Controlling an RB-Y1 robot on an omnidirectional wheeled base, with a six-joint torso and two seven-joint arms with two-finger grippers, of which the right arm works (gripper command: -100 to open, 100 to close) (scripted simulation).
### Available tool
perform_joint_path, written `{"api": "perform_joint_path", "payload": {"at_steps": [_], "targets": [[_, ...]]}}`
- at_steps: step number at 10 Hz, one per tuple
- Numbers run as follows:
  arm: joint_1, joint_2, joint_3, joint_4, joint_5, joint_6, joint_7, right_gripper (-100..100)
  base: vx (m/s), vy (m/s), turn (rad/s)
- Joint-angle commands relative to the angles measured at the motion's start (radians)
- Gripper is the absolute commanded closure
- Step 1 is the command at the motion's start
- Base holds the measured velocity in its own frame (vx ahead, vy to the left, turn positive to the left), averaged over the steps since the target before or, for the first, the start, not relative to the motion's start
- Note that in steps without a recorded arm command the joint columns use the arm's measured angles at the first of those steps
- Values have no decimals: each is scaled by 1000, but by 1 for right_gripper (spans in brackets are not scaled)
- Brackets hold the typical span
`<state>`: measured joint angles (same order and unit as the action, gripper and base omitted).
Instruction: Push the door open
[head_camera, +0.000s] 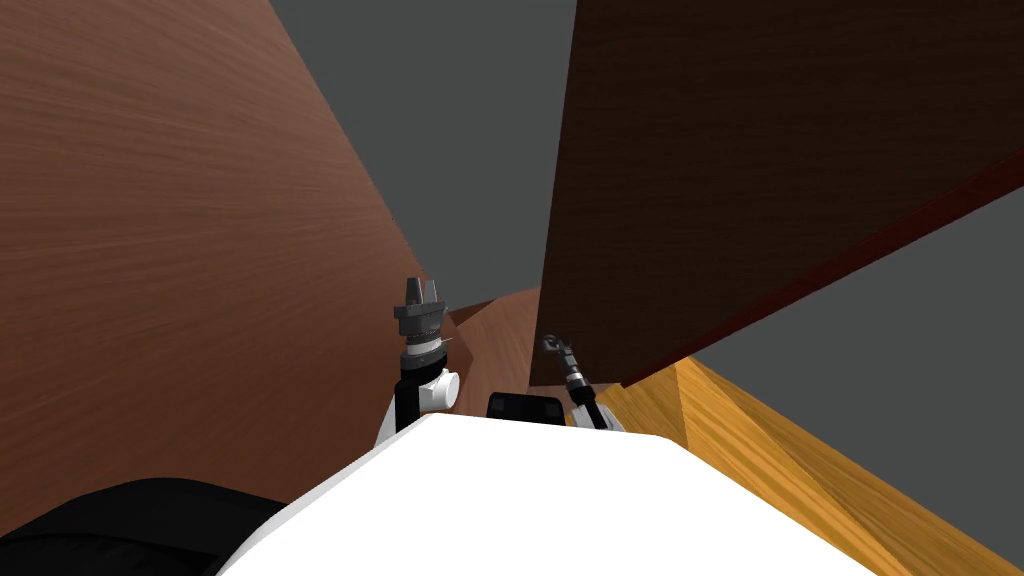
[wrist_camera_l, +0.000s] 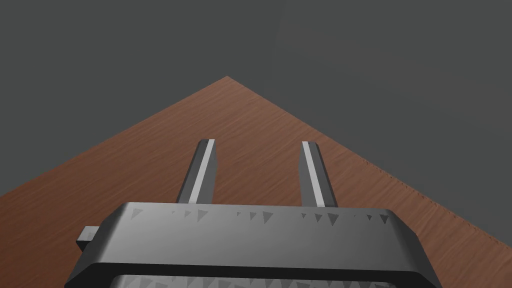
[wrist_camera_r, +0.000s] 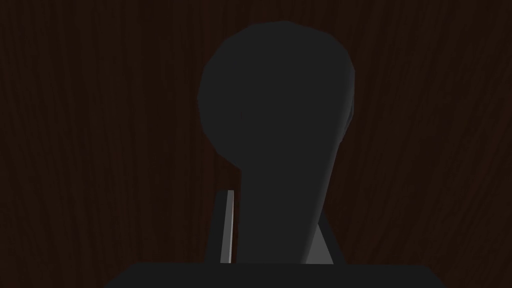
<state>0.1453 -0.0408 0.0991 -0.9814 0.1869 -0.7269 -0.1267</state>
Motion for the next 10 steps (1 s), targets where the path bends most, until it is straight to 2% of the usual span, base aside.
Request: {"api": "perform_joint_path", "payload": {"at_steps": [1, 3, 6, 10], "targets": [[-18, -5, -29, 20, -12, -12, 10, 100, 99, 78, -81], [-27, 8, -63, 28, -29, -11, 29, 100, 133, 108, -108], [-35, 23, -95, 36, -45, -9, 46, 100, 150, 121, -93], [-47, 56, -142, 48, -68, -8, 72, 100, 145, 101, -85]]}}
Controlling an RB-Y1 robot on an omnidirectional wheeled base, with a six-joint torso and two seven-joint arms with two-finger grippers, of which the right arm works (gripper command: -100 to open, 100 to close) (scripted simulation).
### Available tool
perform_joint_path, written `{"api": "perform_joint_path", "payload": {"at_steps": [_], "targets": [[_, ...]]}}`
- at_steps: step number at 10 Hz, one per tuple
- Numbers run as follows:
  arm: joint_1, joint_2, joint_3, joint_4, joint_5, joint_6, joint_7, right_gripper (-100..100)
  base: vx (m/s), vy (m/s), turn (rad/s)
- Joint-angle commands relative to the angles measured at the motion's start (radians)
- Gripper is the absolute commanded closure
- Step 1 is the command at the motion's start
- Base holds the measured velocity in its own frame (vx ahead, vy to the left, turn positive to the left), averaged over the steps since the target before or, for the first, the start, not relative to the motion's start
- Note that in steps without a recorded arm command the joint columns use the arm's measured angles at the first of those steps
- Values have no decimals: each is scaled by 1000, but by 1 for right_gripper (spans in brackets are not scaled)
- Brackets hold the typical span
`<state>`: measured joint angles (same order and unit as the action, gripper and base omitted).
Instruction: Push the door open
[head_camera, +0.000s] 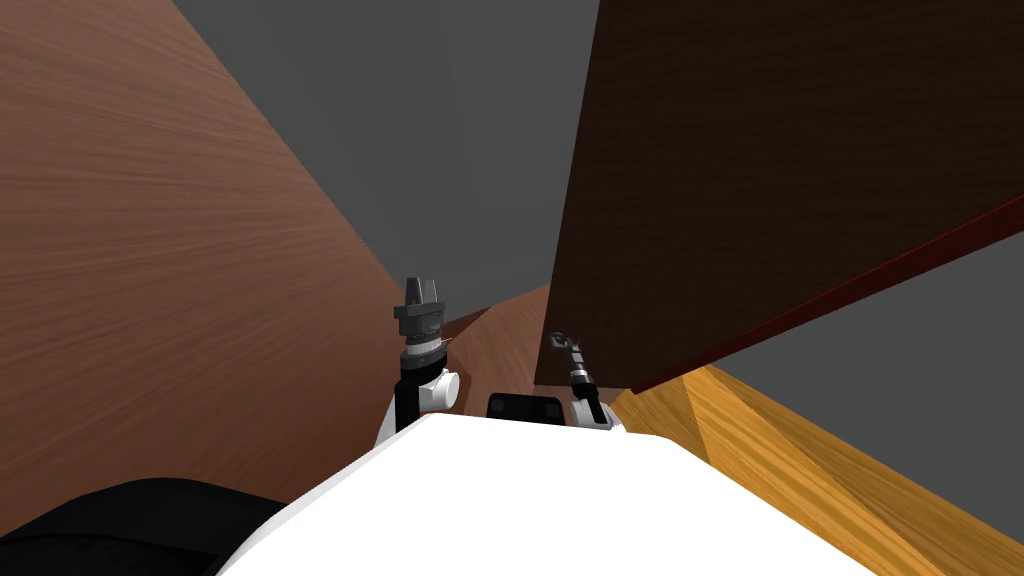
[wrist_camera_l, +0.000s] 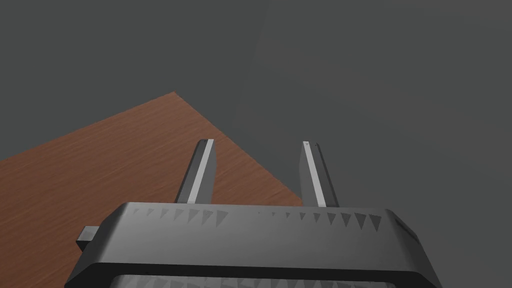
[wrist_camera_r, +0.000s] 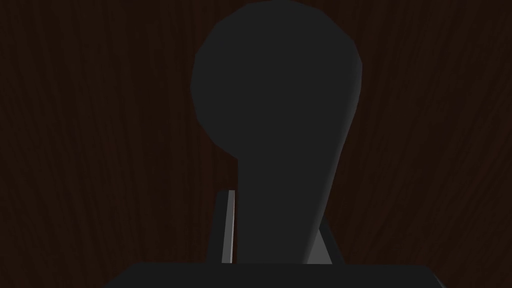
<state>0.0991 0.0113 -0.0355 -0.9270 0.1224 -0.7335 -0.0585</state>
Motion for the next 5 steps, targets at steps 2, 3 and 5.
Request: {"api": "perform_joint_path", "payload": {"at_steps": [2, 3, 5], "targets": [[-6, 20, -26, -2, -13, 0, 13, 100, 157, 104, -86], [-7, 27, -33, 0, -16, 0, 17, 100, 159, 88, -63], [-2, 21, -42, 1, -19, 1, 17, 100, 119, 53, -44]]}}
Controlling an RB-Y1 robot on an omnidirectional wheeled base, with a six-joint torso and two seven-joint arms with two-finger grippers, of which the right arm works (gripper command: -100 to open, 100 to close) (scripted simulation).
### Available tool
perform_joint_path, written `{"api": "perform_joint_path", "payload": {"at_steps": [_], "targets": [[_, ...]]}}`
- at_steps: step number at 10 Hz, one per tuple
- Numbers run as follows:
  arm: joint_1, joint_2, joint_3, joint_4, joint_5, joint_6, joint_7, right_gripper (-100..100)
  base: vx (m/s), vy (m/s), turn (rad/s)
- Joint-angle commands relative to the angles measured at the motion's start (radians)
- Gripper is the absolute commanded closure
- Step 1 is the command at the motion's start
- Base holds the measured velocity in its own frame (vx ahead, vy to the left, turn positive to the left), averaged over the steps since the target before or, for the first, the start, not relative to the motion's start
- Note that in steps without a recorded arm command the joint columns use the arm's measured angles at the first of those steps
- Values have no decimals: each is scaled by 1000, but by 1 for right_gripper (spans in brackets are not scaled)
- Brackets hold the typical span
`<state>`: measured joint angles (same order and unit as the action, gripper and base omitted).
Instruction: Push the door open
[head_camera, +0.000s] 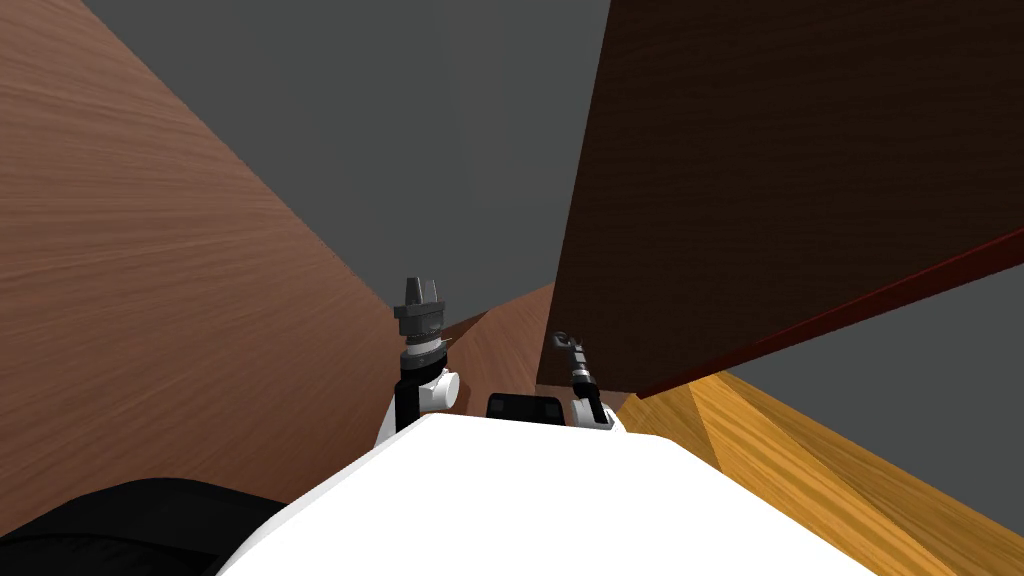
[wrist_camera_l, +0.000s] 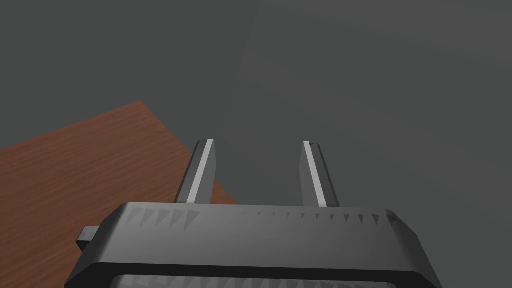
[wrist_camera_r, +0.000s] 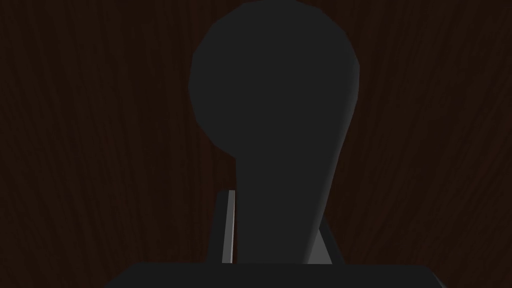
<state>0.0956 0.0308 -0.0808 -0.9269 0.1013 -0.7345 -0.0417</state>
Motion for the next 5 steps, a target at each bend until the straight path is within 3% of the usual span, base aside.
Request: {"api": "perform_joint_path", "payload": {"at_steps": [1, 5], "targets": [[1, -31, 4, -1, -29, 0, 23, 100, 150, 15, -110], [2, -49, 13, -4, -87, -1, 69, 100, 210, 18, -82]]}}
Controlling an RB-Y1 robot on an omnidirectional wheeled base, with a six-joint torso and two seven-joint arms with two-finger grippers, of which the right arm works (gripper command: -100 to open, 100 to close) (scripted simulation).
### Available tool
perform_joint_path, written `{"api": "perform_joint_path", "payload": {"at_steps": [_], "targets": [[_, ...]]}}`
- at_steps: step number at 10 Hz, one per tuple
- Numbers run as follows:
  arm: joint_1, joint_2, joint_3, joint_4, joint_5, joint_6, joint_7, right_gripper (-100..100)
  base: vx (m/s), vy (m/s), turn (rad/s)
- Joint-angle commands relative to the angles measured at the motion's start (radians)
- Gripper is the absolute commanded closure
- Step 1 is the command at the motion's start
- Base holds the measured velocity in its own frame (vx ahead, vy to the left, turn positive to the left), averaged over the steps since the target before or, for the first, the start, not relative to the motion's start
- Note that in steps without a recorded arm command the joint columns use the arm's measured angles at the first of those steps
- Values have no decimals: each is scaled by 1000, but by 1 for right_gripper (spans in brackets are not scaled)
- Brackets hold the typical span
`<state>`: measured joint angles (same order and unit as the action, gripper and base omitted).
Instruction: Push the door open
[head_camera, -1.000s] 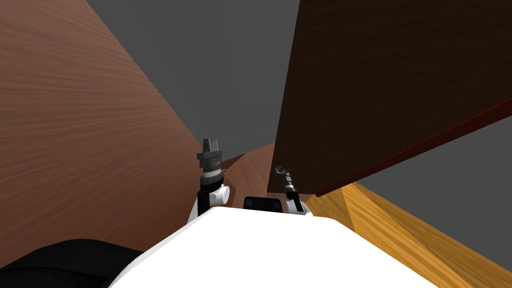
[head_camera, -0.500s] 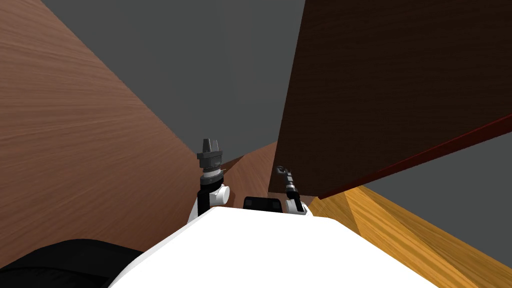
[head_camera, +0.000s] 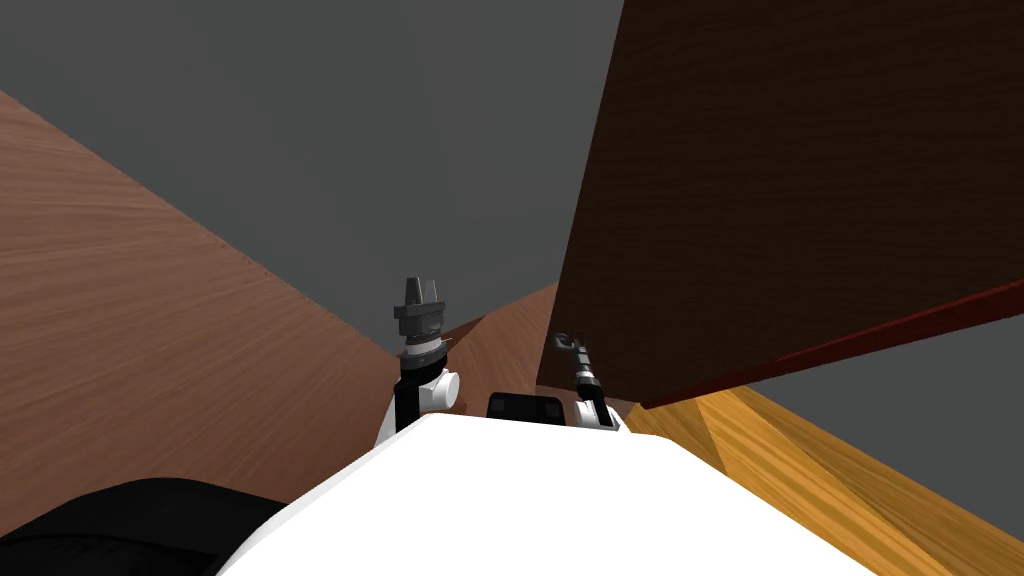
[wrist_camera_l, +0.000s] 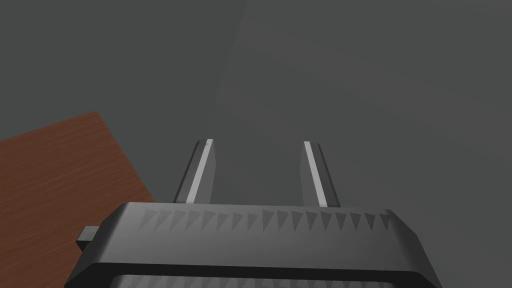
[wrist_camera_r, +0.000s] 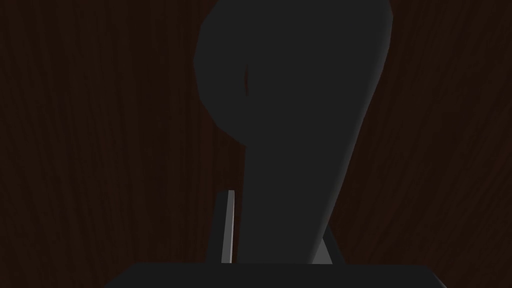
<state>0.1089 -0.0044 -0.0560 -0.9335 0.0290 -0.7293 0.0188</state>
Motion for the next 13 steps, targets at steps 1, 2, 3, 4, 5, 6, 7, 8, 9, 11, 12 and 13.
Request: {"api": "perform_joint_path", "payload": {"at_steps": [1, 2, 3, 4, 5, 6, 7, 8, 9, 11, 12, 13], "targets": [[-11, -11, -9, 2, -30, -7, 21, 100, 200, 28, -114], [-10, -4, -7, 2, -46, -7, 33, 100, 205, 49, -88], [-10, 10, -4, 1, -66, -7, 50, 100, 255, 63, -147], [-9, 22, -2, 0, -78, -7, 59, 100, 188, 77, -106], [-9, 39, 0, 0, -93, -8, 70, 100, 137, 99, -125], [-9, 51, 1, -1, -100, -8, 77, 100, 131, 122, -124], [-7, 36, -7, -4, -97, -6, 71, 100, 55, 41, -57], [-7, 6, -25, -4, -108, -8, 78, 100, 125, -48, -38], [-8, -2, -32, -3, -112, -8, 80, 100, 203, -26, -42], [-9, -14, -48, -3, -122, -8, 86, 100, 223, 44, -53], [-9, -14, -48, -3, -122, -8, 86, 100, 148, 40, -23], [-9, -14, -62, -3, -131, -8, 91, 100, 148, 62, -40]]}}
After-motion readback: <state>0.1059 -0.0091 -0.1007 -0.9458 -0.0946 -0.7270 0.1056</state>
